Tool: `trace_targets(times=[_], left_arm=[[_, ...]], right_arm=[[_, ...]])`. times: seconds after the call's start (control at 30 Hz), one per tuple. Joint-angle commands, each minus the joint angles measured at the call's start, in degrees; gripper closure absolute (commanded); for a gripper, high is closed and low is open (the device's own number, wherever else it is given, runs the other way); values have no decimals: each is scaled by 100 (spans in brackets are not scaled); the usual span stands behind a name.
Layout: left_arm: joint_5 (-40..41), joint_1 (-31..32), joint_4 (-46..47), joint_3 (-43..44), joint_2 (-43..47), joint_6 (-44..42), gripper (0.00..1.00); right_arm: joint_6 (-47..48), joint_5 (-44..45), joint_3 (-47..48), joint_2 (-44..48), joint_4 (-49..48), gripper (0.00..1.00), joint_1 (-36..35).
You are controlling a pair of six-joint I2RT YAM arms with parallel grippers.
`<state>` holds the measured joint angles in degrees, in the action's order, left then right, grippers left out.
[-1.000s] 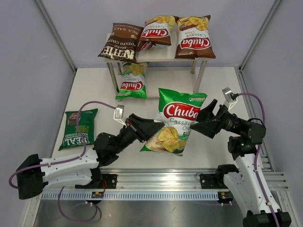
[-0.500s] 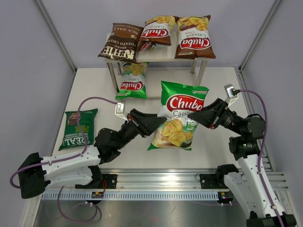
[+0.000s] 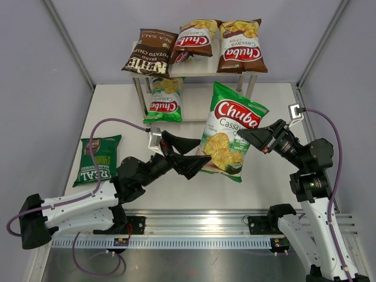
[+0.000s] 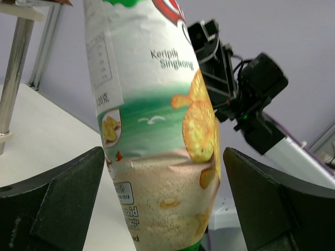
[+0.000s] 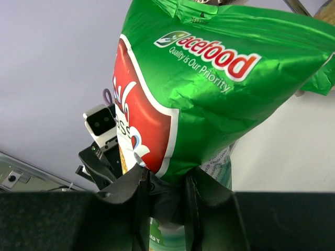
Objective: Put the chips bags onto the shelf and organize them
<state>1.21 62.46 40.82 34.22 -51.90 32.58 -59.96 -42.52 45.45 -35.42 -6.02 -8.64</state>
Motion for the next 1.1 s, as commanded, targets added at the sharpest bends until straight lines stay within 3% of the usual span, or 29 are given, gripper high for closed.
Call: trace_targets(times=[0.0, 0.17, 0.4, 0.5, 0.53, 0.6, 0.73, 0.77, 0.87, 0.93, 1.0, 1.07], left_arm=[[-420, 178, -451, 164, -162, -761, 1], [-314, 267, -452, -81, -57, -665, 1], [-1008, 267, 118, -152, -276, -129, 3], [-1123, 267, 198, -117, -321, 3, 33], [-1071, 267, 207, -126, -295, 20, 50], [-957, 267, 172, -161, -251, 64, 54], [-615, 267, 268, -345, -154, 143, 76], [-535, 276, 286, -380, -128, 213, 86], [-324, 267, 357, -521, -75, 310, 97], [-175, 267, 304, -617, -5, 363, 98], [26, 267, 523, -784, 136, 459, 54], [282, 276, 1040, -1109, 241, 670, 32]], right_arm=[[-59, 236, 158, 0, 103, 81, -41], [-182, 429, 113, 149, 5, 82, -41], [-428, 797, -106, 316, -391, 83, -41], [-393, 693, -107, 273, -356, 82, -41], [-358, 649, -98, 264, -338, 82, -41], [-262, 640, -72, 281, -164, 80, -41], [-50, 772, -89, 325, 49, 80, -41], [-50, 841, -106, 351, 66, 80, -41], [-42, 886, -177, 430, 75, 80, -41], [2, 895, -194, 474, 101, 81, -41], [-41, 1017, -326, 667, -30, 82, -41], [-278, 1262, -580, 938, -310, 85, -41]])
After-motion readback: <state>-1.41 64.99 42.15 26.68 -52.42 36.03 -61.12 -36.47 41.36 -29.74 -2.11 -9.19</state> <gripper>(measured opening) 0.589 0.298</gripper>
